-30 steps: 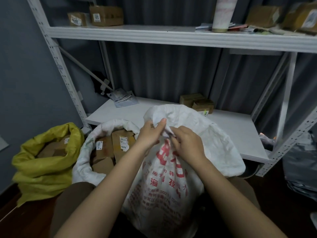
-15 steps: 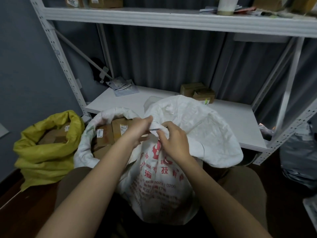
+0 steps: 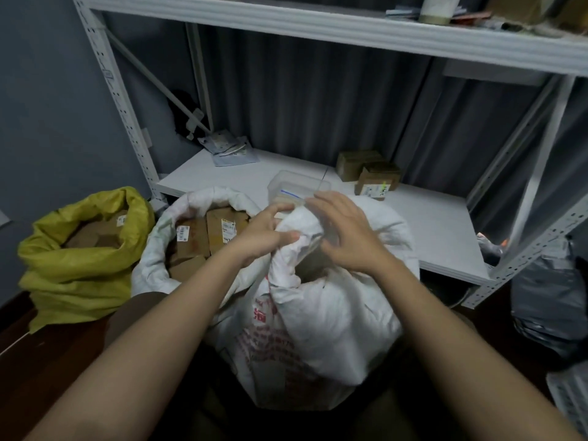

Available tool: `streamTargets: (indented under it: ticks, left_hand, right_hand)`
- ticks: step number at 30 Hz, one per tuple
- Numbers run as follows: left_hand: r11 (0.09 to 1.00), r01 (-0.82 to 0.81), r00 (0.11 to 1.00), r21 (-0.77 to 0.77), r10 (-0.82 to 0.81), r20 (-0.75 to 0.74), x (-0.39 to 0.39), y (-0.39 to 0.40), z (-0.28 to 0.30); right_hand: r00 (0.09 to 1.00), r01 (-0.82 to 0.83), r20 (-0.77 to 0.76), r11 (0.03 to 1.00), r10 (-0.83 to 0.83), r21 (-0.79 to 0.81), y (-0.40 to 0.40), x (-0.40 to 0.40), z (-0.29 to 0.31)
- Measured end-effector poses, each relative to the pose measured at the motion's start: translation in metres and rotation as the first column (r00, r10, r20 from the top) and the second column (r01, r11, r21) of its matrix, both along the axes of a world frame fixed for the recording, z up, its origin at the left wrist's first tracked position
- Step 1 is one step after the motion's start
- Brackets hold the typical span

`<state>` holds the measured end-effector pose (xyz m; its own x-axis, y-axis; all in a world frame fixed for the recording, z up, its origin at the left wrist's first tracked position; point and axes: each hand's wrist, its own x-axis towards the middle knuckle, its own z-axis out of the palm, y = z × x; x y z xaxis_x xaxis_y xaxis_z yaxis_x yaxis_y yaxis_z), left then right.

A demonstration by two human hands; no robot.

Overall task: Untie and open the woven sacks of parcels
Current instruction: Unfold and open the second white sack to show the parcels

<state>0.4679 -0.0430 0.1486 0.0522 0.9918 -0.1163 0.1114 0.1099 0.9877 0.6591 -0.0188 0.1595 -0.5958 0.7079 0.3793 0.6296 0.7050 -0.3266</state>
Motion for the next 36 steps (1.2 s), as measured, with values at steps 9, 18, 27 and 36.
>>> streamTargets:
  ticks: [9,18,27,36]
  left_hand:
    - [0.982,0.163,0.598,-0.093,-0.173,-0.782,0.021,-0.027,0.016]
    - [0.994,0.04,0.898,0.102,0.009,-0.44,-0.028,-0.028,-0.004]
    - [0.99,0.052,0.914,0.127,0.004,-0.405,-0.013,-0.03,-0.001]
    - [0.946,0.195,0.79,0.258,0.005,-0.613,-0.012,-0.045,-0.014]
  right_hand:
    - [0.866,0.107,0.486,0.902,0.122,-0.418,0.03,-0.041,0.023]
    - [0.957,0.15,0.276,0.968,-0.091,-0.2,0.015,0.01,0.005]
    - [0.901,0.166,0.431,0.962,-0.057,-0.219,0.003,-0.01,0.006]
    - [0.953,0.124,0.304,0.894,0.014,-0.431,-0.007,-0.008,-0.002]
